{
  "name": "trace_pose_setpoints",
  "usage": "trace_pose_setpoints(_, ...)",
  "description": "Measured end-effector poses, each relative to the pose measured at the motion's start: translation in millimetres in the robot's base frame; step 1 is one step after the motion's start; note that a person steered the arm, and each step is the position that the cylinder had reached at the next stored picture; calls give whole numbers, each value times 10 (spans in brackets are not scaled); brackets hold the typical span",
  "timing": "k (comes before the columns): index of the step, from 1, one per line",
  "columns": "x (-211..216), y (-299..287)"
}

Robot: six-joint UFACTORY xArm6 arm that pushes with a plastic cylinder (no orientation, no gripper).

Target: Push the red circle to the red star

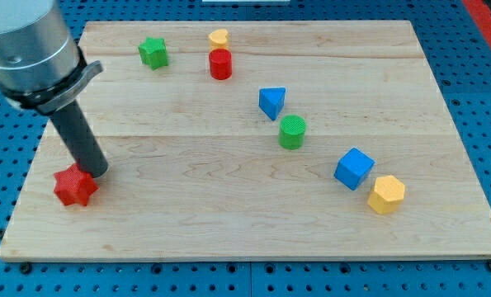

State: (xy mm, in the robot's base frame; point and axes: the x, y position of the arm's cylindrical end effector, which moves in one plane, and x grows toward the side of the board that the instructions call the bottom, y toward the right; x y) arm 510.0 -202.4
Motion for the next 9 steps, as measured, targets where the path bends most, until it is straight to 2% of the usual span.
trace_pose_setpoints(2,111,-84)
trace_pose_setpoints(4,-432,41)
trace_pose_setpoints(9,-1517,1542)
